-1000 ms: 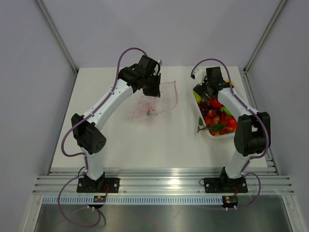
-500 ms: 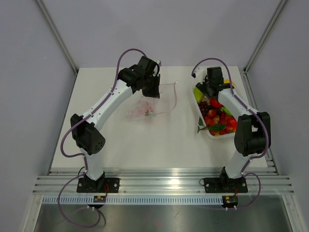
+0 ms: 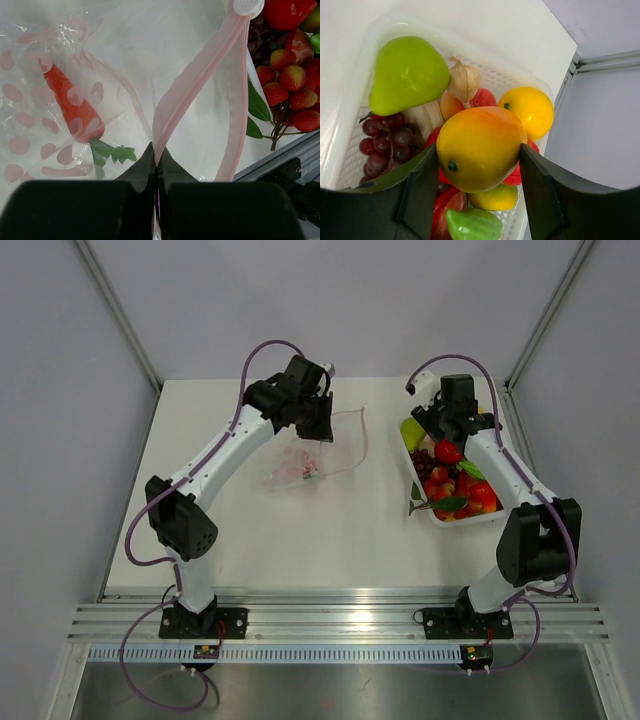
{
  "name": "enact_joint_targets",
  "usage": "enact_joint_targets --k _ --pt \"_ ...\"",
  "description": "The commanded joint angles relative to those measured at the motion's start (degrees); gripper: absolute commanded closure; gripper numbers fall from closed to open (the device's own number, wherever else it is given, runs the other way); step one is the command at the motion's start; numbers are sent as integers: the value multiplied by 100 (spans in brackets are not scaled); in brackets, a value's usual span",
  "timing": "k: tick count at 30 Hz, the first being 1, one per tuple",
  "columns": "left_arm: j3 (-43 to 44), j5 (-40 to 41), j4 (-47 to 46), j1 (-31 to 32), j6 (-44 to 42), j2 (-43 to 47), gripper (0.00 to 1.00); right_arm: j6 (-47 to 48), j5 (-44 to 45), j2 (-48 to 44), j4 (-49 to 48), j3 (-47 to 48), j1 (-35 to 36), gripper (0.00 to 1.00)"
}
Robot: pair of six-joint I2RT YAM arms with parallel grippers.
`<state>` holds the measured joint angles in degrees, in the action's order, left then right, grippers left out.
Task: Place the food in the zip-top bag and seal the zipper
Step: Pick up the fake fruit from the bin, then place the fake fruit in the zipper food storage bag.
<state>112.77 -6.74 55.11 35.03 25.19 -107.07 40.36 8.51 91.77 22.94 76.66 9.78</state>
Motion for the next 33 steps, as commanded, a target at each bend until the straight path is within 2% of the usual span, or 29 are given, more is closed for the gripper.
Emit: enact_joint_targets --k 1,4,8,14,20,24,30,33 --pt "271 -222 -352 57 74 -6 100 -335 -358 -492 307 33 -29 55" --pt "728 -275 -212 145 170 -410 100 -615 -639 -835 719 129 -20 56" --pt "817 -599 -396 171 364 -543 100 -1003 -1176 -1397 1124 270 103 57" --pt "773 -697 -528 171 504 -552 100 -1574 -1590 -2118 1398 428 875 57" --pt "624 -741 -563 180 522 -500 100 -2216 -1844 -2321 836 420 1640 57" --pt "536 -741 -598 180 504 -403 100 -2550 -2117 -2172 449 385 1825 57" --pt "553 -732 -546 180 469 -280 100 -2831 -2029 -1873 -96 130 2036 57" --pt "553 -767 -519 180 469 -236 100 -2972 -2003 -1698 -439 -37 2037 54"
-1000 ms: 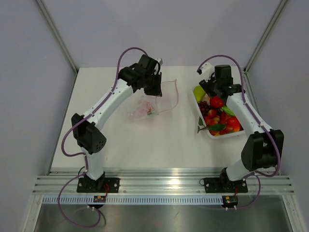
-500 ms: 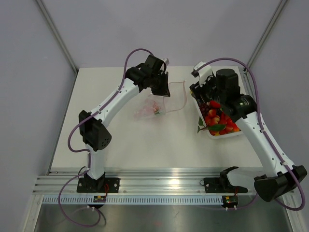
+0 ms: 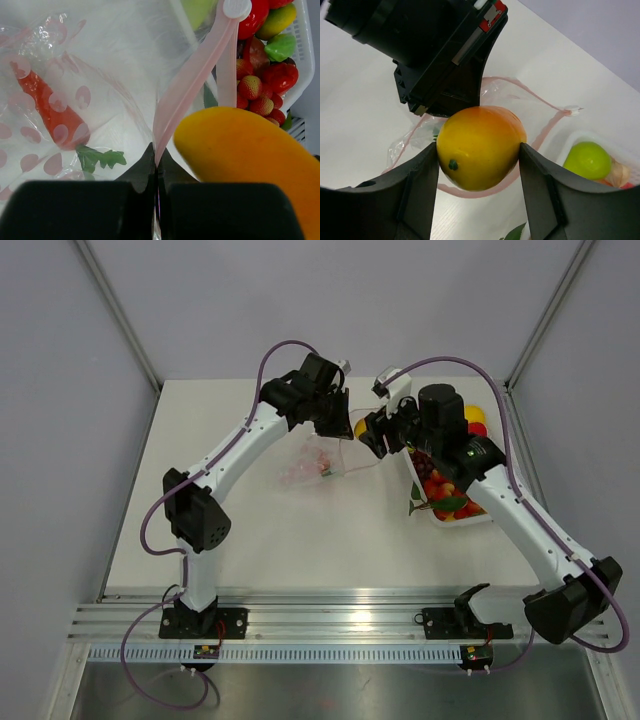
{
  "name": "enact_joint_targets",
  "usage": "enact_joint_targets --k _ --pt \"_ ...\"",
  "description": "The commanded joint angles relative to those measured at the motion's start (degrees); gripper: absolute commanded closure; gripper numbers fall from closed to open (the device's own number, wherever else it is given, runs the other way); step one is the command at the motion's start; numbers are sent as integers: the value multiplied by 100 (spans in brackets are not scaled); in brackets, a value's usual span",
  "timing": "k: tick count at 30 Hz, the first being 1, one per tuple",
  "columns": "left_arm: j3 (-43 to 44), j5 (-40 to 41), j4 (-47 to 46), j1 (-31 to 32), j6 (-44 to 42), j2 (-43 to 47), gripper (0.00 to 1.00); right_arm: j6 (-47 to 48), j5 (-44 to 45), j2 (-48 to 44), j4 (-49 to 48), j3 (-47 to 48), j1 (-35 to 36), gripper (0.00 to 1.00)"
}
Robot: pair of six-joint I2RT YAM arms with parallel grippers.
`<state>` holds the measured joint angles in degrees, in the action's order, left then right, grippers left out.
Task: Place the food in the zip-top bag and seal the zipper
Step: Place the fake fruit in the zipper food storage bag.
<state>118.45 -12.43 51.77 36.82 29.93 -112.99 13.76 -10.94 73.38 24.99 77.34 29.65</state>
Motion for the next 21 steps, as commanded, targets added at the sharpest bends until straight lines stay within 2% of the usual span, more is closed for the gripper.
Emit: enact_joint_targets --k 1,2,4,6,9,14,15,18,19,21 --pt "-24 -208 -167 1 -5 374 100 -330 -31 202 -662 -105 58 48" --pt "-24 -216 -167 1 -5 409 100 -356 -22 298 -636 -79 50 31" --pt "-24 -216 -167 -8 -23 444 100 -374 47 343 -549 -9 67 24" --pt "-24 -225 -150 -25 -40 488 100 -409 197 273 -609 -43 76 10" --pt "29 -269 -123 -61 -49 506 100 -400 521 80 -759 -131 76 1" --pt "81 -339 -97 -183 -58 532 100 -567 1058 -210 -786 -114 67 1" --pt "38 -357 -114 -227 -58 550 100 -881 1416 -219 -716 -79 59 1" --pt "-76 -383 -123 -368 -84 664 100 -1504 2523 -18 21 454 -213 0" --pt "-112 -375 -123 -394 -102 734 100 -1725 2561 122 737 666 -371 1" --pt "-182 -357 -123 -439 -145 822 100 -2278 2509 649 1557 1254 -923 1"
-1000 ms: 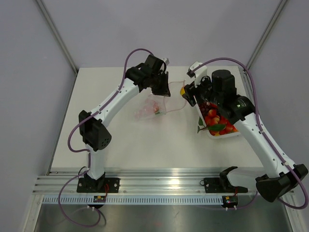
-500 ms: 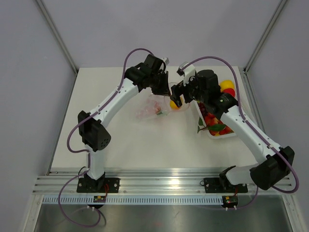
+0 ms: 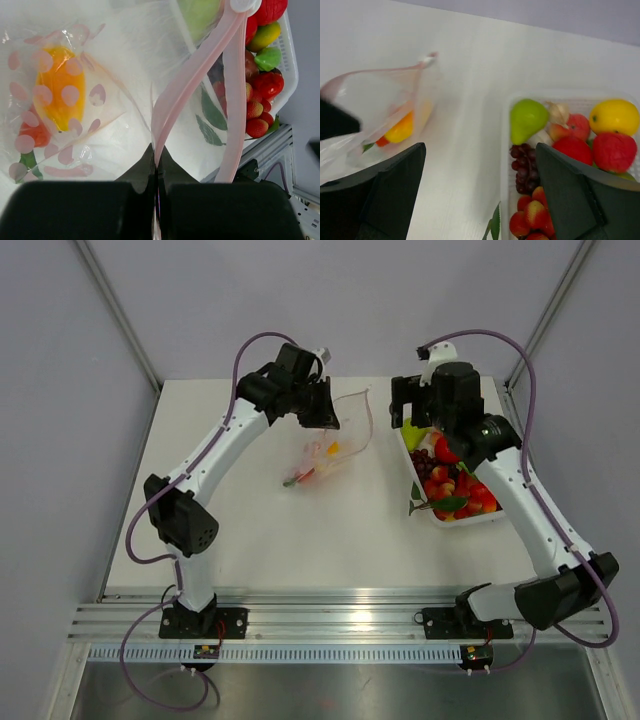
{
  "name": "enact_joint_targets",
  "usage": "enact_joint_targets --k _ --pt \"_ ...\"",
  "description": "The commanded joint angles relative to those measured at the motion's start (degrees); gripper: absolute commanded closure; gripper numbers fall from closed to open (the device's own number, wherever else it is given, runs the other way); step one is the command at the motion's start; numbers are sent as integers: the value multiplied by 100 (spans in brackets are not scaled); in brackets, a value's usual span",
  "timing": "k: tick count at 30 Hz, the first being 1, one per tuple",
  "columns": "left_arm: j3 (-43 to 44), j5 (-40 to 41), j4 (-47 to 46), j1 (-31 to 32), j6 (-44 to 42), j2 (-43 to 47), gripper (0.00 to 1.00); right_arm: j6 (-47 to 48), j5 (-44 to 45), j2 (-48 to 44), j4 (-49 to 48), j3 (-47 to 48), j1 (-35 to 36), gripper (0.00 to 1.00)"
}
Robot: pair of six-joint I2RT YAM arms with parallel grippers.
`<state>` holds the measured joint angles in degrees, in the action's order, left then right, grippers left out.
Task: Place the food in the zip-top bag and seal the zipper
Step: Place the fake fruit in the zipper food storage bag, then pick up the fake fruit from the bin.
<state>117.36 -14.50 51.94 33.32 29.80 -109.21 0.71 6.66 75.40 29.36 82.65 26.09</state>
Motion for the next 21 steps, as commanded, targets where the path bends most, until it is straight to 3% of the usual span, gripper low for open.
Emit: enact_joint_targets --k 1,4,8,14,18,21 --pt "-143 -123 -141 -89 -150 505 100 -1037 776 676 1594 778 -683 3" --pt "-301 -123 -184 -89 -168 593 100 -1274 960 635 1599 463 -903 5" --pt "-459 -123 -220 -89 -211 655 100 -1679 1039 398 1275 -55 -1438 19" --pt "-732 -140 -325 -89 -264 805 100 -1601 733 326 615 -724 -2544 12" --pt "-741 -211 -334 -89 -256 761 100 -1556 249 835 491 -576 -3109 2" --pt "-758 -211 -351 -89 -256 752 100 -1574 30 1187 351 -417 -3311 1"
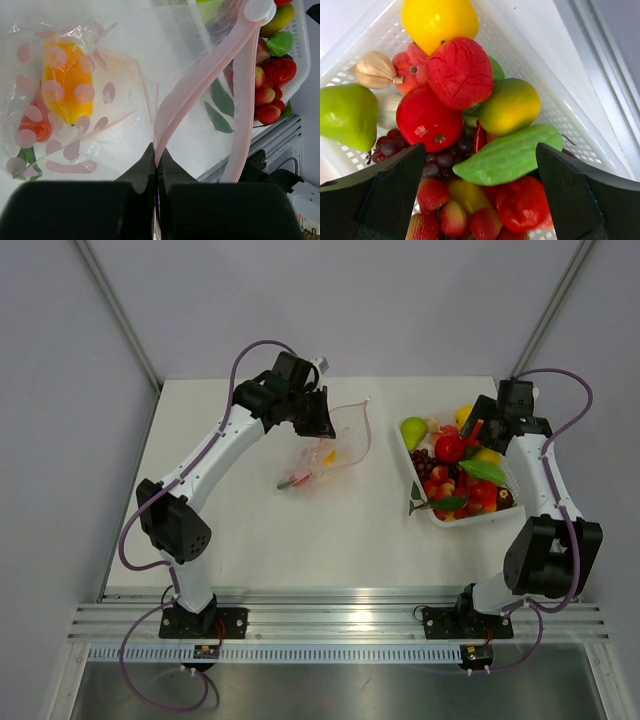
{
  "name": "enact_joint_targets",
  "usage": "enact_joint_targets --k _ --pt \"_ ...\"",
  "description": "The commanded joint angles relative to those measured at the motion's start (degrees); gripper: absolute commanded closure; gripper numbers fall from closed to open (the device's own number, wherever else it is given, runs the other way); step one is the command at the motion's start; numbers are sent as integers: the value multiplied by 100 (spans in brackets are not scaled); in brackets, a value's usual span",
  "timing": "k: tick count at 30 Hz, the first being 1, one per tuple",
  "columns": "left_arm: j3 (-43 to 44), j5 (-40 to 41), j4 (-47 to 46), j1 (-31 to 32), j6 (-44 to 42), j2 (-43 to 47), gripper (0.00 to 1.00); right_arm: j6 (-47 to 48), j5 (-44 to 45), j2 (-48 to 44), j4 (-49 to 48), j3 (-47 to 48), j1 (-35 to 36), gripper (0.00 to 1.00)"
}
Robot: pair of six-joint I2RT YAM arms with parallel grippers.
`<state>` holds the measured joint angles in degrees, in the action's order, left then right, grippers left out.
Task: Place the food in the zip-top bag and seal the zipper
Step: Pick up the fake fruit from the bin.
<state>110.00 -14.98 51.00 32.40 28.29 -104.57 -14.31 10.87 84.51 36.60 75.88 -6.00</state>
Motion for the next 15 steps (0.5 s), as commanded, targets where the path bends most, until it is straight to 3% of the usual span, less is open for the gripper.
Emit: enact_joint_targets --k 1,15 --pt "-22 -172 -258 3 -113 271 100 -81 -454 433 -416 296 -147 0" --pt "22 -189 -266 12 -78 157 100 -231 -1026 1735 -830 1008 -446 0"
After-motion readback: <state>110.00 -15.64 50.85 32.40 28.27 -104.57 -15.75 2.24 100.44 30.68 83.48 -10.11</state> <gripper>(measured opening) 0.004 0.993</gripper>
